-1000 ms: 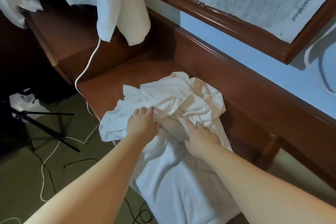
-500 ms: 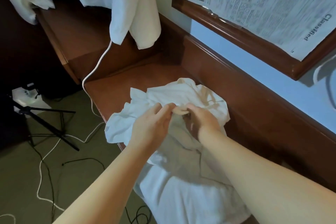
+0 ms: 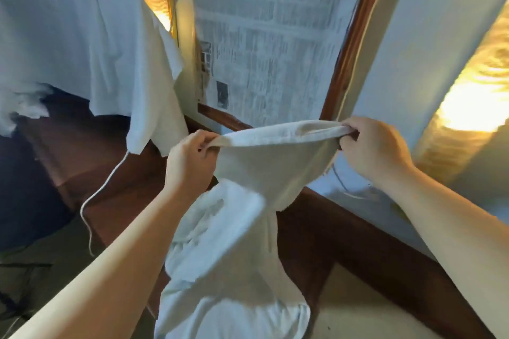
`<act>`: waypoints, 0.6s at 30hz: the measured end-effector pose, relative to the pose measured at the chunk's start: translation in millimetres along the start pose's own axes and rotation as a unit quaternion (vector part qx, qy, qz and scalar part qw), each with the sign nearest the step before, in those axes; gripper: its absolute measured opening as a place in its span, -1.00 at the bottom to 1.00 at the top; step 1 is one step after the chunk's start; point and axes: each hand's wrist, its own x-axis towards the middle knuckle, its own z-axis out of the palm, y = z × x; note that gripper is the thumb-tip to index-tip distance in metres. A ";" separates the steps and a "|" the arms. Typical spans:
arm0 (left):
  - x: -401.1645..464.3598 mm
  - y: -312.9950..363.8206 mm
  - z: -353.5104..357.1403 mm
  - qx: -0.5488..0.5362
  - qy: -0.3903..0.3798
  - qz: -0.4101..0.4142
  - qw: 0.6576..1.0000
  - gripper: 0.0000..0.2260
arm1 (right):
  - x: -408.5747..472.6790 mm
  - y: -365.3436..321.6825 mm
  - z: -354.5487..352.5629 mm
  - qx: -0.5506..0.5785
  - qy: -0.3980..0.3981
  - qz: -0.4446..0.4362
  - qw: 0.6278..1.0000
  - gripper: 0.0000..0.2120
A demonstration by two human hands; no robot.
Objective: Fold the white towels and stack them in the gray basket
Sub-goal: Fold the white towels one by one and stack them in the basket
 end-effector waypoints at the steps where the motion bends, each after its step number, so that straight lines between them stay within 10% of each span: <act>1: 8.1 28.4 -1.6 -0.032 0.011 -0.012 0.999 -0.85 | -2.0 4.6 -31.7 0.001 0.031 0.003 1.000 -0.83; 11: 5.7 332.1 1.1 -0.383 0.000 0.003 0.924 -0.91 | -104.0 94.7 -296.6 -0.095 0.146 0.081 0.981 -0.75; 18: -49.8 480.0 13.9 -0.306 -0.047 0.187 0.932 -0.84 | -216.8 187.0 -411.0 -0.146 0.150 0.202 0.957 -0.69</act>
